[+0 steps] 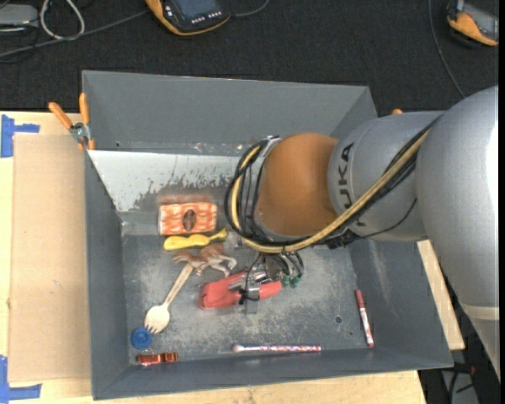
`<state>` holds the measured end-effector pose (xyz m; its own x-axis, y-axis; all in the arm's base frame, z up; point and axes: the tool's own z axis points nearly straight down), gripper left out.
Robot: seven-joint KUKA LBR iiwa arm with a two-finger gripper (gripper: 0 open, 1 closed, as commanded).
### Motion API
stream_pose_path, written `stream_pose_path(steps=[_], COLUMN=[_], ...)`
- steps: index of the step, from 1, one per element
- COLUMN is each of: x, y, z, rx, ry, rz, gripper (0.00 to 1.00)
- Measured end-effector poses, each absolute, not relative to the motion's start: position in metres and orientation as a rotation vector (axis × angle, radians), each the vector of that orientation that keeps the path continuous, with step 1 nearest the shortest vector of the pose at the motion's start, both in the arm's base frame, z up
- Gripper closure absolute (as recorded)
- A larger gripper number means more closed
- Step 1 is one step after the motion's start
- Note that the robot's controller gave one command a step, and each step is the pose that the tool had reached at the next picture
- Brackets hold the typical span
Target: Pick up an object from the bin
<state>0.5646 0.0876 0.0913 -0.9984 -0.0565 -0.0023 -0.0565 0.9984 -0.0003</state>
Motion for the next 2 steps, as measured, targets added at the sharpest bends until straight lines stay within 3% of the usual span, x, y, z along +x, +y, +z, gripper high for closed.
stream_pose_path(steps=[1,2], x=[0.5662,0.5662], y=[0.1084,0.1082], z=[0.0732,0.0732], rx=[-0.577,-0.573], ry=[3.074,3.075], rz=[-0.002,-0.001], gripper=[1.0,1.0])
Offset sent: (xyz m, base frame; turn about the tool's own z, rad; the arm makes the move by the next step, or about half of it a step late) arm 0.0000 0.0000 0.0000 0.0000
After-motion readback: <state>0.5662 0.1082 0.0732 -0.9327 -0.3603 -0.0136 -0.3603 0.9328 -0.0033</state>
